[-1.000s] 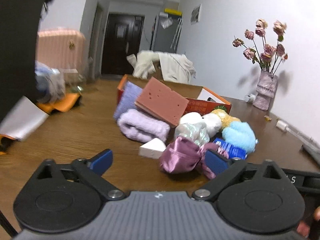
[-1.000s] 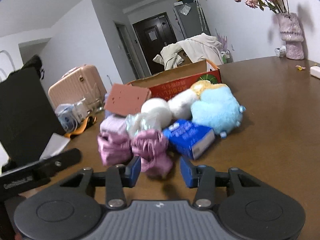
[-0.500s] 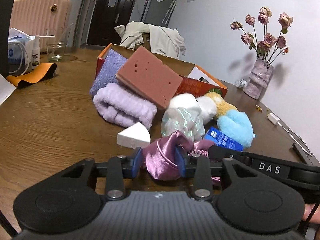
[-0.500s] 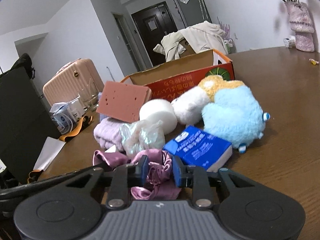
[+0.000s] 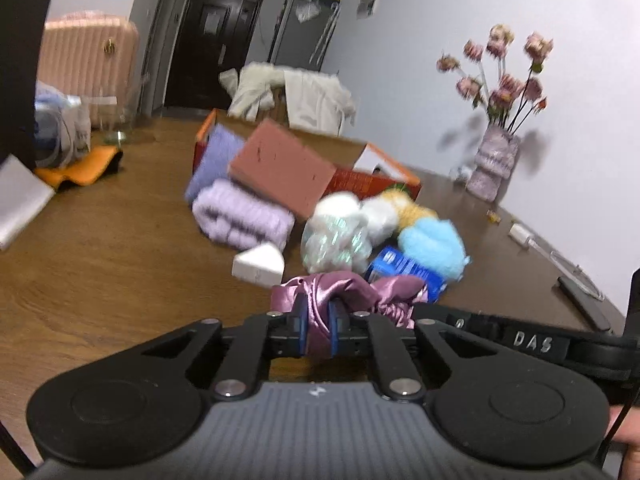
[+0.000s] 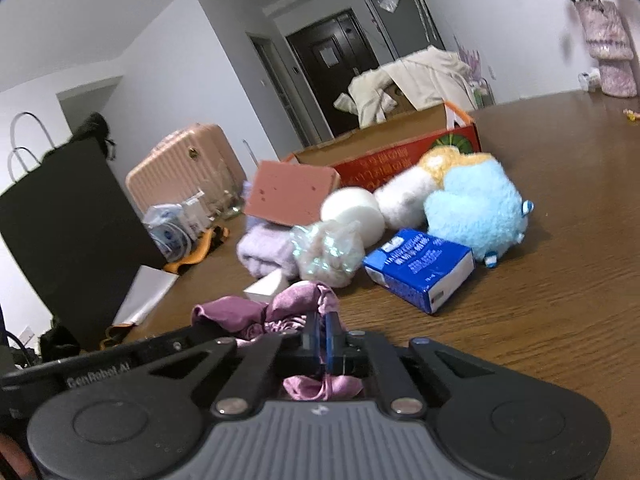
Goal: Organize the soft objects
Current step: 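Carry the scrunchies into the cardboard box and open both grippers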
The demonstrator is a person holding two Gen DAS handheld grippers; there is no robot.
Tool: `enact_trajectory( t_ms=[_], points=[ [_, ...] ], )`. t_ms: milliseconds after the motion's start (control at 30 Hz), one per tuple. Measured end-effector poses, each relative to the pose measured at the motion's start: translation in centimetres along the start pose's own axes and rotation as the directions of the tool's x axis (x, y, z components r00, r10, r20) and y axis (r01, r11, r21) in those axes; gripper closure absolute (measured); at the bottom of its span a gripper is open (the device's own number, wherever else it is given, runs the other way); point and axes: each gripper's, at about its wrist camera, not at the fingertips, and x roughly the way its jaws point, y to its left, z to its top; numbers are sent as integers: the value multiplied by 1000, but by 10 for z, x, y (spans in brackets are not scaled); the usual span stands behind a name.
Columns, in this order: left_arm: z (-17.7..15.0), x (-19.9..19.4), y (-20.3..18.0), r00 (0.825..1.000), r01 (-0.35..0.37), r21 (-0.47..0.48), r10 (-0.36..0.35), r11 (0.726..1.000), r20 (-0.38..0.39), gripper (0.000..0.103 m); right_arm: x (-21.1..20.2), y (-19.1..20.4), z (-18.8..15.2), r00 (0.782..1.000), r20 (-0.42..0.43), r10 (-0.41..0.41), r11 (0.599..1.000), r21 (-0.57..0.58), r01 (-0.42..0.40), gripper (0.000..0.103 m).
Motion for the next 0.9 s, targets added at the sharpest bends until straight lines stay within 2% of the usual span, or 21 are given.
enact_trajectory(
  t_ms=[100, 233, 367, 467, 600, 700, 800, 900],
  points=[
    [5, -11, -7, 999, 7, 13, -8, 1000, 37, 92, -11, 5, 4, 1000, 27, 2, 1000, -14, -1, 100],
    [17, -10, -9, 999, 18, 9, -18, 1000, 51, 92, -18, 10, 20, 998, 63, 12, 1000, -26, -11, 100],
    [48, 5, -5, 995, 32, -1, -31, 1000, 92, 92, -4, 15, 51, 995, 95, 23, 998, -64, -17, 100],
    [84, 29, 4, 995, 36, -26, -33, 999, 91, 92, 18, 13, 89, 995, 89, 49, 997, -63, -43, 100],
    [147, 71, 23, 996, 65, -70, -60, 995, 71, 92, 61, 9, 159, 994, 70, 83, 995, -63, -78, 100],
    [197, 111, 39, 997, 49, -65, -45, 997, 61, 92, 109, 3, 214, 995, 29, 99, 994, -45, -98, 100],
    [237, 164, 60, 1000, 14, -82, -13, 997, 14, 92, 173, -10, 260, 993, -52, 102, 995, 15, -102, 100],
    [261, 223, 84, 997, -42, -84, 37, 996, -67, 92, 238, -23, 284, 987, -136, 88, 994, 73, -79, 100]
  ],
)
